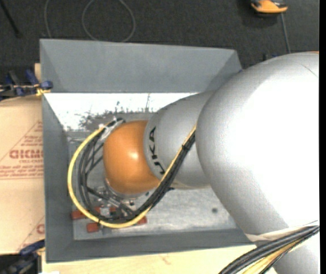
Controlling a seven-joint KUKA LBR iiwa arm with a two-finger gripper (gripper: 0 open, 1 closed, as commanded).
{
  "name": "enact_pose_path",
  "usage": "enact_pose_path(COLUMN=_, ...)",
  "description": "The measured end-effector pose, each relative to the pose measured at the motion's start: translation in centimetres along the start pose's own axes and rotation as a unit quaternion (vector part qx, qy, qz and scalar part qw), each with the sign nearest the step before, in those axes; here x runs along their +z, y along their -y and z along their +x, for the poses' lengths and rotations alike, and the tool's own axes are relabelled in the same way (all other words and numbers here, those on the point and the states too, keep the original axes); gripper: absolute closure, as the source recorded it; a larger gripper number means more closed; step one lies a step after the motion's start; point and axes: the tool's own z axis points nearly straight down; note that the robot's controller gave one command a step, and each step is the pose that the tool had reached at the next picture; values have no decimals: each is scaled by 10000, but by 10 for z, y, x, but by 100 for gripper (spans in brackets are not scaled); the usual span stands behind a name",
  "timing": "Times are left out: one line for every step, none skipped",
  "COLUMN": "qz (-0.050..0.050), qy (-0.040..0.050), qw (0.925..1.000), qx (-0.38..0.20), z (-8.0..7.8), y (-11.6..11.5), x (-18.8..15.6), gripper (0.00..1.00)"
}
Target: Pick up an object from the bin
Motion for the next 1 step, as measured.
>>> enact_pose_path(qz=4, qy=31, qw=10000, qx=-63, z=-2, y=25, x=-136, gripper=100)
